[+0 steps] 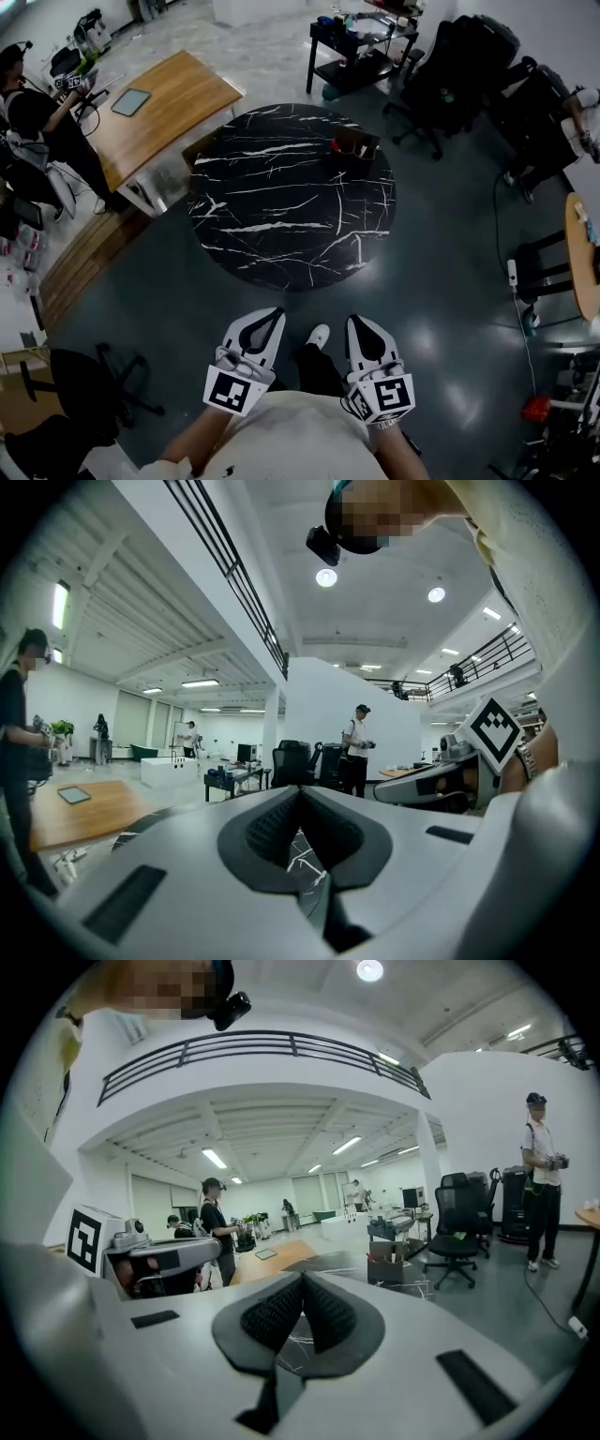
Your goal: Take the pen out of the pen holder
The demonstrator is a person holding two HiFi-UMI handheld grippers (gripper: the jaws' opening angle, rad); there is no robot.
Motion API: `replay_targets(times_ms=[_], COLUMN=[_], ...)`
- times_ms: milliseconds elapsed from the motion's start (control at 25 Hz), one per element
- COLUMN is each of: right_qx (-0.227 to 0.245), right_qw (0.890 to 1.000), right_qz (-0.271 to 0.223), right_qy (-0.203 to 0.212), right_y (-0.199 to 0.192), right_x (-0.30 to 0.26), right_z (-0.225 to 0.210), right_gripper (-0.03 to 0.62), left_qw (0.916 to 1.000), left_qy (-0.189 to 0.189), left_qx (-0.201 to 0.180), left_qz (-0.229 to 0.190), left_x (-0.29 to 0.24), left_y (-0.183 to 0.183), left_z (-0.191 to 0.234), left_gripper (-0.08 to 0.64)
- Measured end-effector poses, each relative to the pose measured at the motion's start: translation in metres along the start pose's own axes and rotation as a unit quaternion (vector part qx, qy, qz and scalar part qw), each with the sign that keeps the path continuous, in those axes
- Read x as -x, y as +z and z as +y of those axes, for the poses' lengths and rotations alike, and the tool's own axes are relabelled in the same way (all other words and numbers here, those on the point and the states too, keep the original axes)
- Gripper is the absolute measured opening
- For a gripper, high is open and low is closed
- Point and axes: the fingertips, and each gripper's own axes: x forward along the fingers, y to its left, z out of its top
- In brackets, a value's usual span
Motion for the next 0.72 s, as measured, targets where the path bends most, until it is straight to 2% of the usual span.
replay_targets(times_ms=[200, 480, 600, 720], right_qx=[0.011, 0.004, 0.008, 0.032], right_qw=[0.999, 0.999, 0.999, 0.998], right_qz=[-0.007, 0.001, 0.011, 0.020], right_qy=[0.035, 0.041, 0.038, 0.040], right_y=[0.027, 0.042, 0.041, 0.046], right_x=[-0.032, -0.064, -0.085, -0.110], right_z=[-0.051, -0.100, -0.114, -0.122], right_gripper=[0.018, 0.018, 0.018, 0.018], left_qw=[0.9993, 0.9980, 0.9978, 0.9984], left_qy=[0.035, 0.061, 0.064, 0.056], left_qx=[-0.004, -0.011, -0.017, -0.010], left_qz=[-0.009, -0.004, 0.003, 0.005], left_x=[-0.057, -0.105, -0.126, -0.151], left_y=[0.014, 0.020, 0.012, 0.002], left_z=[0.001, 0.019, 0.035, 0.052], left_gripper=[0.012, 0.012, 0.012, 0.012])
